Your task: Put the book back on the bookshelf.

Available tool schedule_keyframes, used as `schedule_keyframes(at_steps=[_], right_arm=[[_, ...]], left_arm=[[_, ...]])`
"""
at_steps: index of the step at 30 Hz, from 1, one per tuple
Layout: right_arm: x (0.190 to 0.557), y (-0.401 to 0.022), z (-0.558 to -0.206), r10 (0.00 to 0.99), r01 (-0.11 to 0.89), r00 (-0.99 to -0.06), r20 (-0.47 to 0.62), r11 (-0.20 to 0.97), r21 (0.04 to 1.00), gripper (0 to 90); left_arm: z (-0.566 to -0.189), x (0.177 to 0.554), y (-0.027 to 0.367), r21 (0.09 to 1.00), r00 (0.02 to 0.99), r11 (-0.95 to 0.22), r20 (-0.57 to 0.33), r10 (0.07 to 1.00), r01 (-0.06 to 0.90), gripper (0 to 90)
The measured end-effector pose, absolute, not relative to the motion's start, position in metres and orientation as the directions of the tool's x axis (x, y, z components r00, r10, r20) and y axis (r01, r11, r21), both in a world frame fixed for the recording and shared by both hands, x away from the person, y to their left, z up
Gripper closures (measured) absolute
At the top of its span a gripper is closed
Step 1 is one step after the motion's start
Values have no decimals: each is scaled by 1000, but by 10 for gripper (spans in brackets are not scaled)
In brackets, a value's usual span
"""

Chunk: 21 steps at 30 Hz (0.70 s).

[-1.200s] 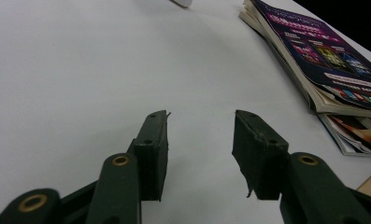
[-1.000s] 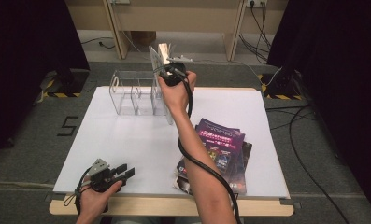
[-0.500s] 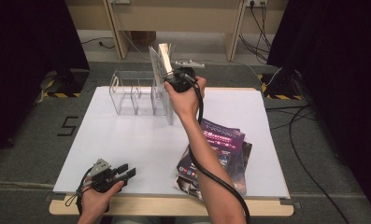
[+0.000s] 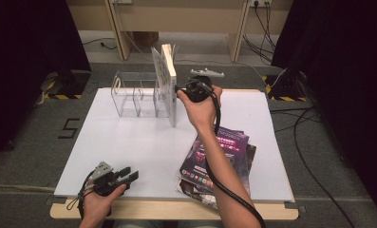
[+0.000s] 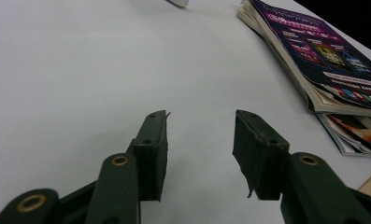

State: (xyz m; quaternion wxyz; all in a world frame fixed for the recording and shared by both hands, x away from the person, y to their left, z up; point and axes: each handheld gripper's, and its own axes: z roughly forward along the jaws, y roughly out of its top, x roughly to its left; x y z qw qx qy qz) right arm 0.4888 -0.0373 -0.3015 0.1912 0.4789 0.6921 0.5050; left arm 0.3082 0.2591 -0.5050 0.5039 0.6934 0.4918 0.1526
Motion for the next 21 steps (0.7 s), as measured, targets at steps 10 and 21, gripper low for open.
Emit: schedule_keyframes(at_steps=[10, 21], right_arm=[[473, -54, -308, 860, 480, -472, 194, 65, 875, 539], [464, -65, -329, 870, 513, -462, 173, 103, 852, 543]], left_arm=[[-505, 308, 258, 850, 469, -6, -285, 836, 527, 544], [-503, 308, 256, 852, 480, -16, -279, 832, 523, 544]])
